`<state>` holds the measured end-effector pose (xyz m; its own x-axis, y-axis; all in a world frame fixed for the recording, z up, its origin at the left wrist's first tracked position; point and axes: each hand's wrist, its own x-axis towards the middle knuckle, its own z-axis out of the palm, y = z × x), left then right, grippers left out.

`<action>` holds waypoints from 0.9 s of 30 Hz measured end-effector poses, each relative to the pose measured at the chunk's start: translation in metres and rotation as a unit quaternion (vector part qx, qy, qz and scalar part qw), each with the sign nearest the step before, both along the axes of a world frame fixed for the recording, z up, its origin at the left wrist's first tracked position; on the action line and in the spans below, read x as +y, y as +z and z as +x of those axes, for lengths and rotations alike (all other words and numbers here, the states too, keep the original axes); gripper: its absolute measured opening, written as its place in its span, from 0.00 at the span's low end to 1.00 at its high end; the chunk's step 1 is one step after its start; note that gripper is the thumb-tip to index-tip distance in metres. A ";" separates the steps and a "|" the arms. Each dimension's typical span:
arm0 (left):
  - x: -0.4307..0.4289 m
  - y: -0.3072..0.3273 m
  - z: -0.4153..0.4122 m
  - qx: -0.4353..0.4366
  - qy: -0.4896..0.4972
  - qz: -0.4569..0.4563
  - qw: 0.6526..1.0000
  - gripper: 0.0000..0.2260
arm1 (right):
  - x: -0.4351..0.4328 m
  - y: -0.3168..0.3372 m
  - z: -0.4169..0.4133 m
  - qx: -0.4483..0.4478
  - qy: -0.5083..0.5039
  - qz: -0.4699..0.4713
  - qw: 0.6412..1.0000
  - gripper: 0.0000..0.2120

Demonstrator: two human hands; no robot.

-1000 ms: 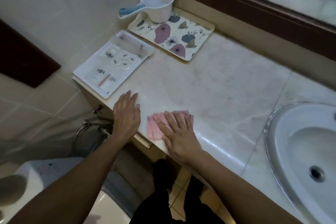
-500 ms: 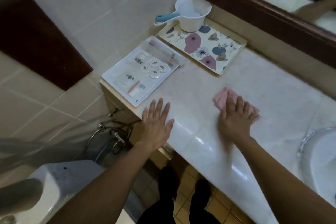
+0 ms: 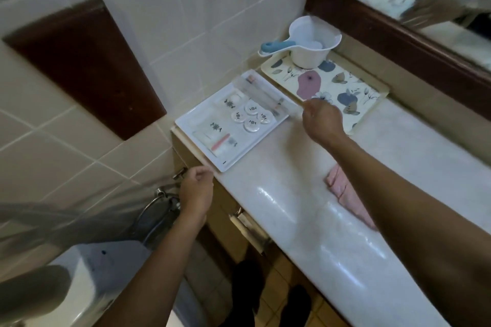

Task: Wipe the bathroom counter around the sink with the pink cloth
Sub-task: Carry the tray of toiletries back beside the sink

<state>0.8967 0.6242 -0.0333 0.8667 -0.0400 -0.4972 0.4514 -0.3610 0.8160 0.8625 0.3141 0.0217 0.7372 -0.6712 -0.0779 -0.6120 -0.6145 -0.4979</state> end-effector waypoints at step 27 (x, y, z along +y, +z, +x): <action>0.012 0.033 0.026 0.114 0.015 -0.059 0.992 0.08 | -0.036 -0.008 -0.037 -0.042 -0.069 0.313 0.946 0.10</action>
<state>0.9229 0.6364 -0.0003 0.7347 -0.0847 -0.6731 0.6376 -0.2527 0.7278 0.8258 0.2781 0.0134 0.6672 -0.6029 -0.4375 -0.6073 -0.1002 -0.7881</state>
